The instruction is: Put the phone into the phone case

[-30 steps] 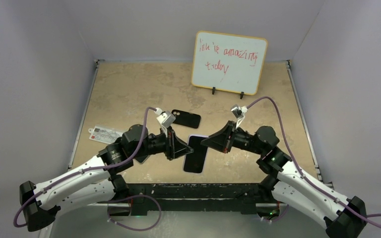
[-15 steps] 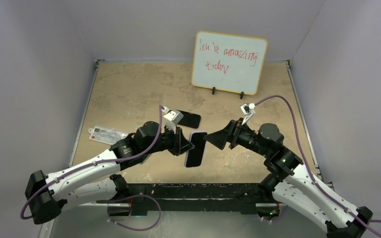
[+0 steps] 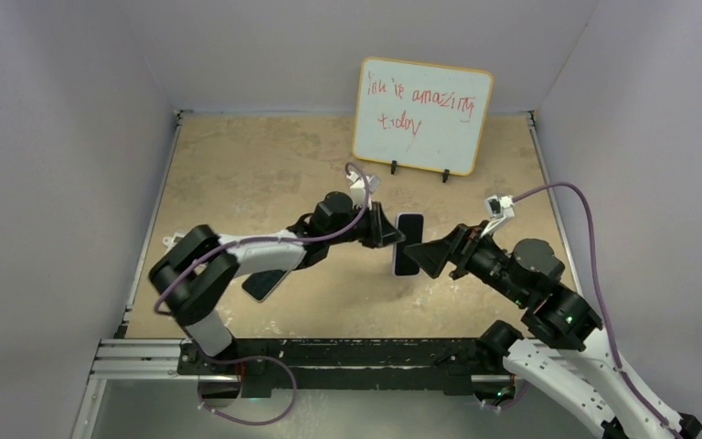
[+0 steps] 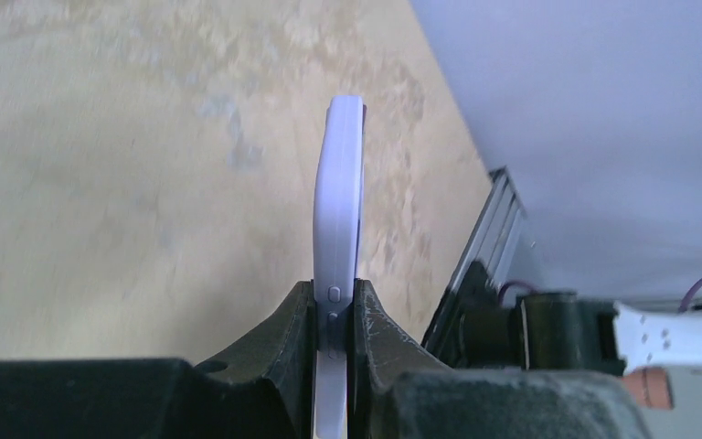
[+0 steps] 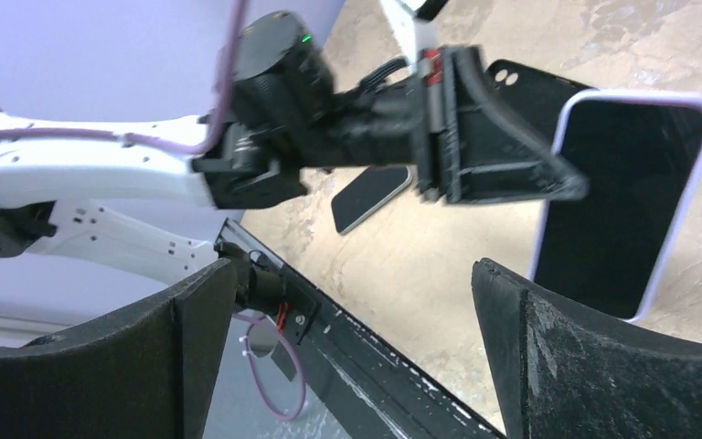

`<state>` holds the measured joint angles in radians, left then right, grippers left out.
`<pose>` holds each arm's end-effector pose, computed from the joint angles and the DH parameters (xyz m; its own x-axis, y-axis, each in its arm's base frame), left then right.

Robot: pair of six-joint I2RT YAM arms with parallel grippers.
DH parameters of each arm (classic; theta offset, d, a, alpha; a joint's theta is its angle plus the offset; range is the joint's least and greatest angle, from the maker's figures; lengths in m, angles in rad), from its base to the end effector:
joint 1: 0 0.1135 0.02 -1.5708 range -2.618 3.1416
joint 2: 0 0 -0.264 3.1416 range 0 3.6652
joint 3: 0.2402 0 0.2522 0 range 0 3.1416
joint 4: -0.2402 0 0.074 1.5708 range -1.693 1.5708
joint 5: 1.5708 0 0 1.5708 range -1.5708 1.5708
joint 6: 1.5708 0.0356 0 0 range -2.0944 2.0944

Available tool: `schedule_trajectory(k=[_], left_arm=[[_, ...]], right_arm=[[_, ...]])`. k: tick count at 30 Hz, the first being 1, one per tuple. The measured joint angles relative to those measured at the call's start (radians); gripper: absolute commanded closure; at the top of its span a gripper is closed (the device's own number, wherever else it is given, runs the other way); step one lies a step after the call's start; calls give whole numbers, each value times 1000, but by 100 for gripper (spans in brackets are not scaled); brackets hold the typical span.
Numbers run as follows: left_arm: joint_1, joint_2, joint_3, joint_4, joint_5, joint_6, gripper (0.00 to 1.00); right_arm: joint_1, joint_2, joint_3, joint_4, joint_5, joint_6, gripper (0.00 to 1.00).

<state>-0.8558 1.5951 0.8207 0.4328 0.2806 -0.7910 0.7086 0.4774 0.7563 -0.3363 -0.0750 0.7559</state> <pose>0.2190 -0.2673 0.2128 -0.7920 -0.1300 -0.5965 0.4743 0.4843 -0.7352 0.0847 0.0761 0.3536 -0.5158 0.4588 -0.7235 -0.4836 0.5411 0.6879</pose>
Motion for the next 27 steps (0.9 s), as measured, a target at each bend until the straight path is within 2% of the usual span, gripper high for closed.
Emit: schedule_trajectory(k=[7, 13, 15, 21, 27], left_arm=[[39, 327, 243, 215, 109, -114, 100], [67, 486, 275, 318, 163, -201, 98], [81, 511, 267, 303, 161, -205, 92], [113, 520, 261, 239, 161, -206, 54], [143, 475, 257, 48, 118, -136, 47]], right_arm=[[0, -12, 26, -77, 40, -18, 1], [0, 0, 26, -116, 60, -23, 1], [0, 7, 26, -122, 62, -24, 1], [0, 36, 25, -130, 66, -24, 1], [0, 66, 16, -124, 69, -24, 1]])
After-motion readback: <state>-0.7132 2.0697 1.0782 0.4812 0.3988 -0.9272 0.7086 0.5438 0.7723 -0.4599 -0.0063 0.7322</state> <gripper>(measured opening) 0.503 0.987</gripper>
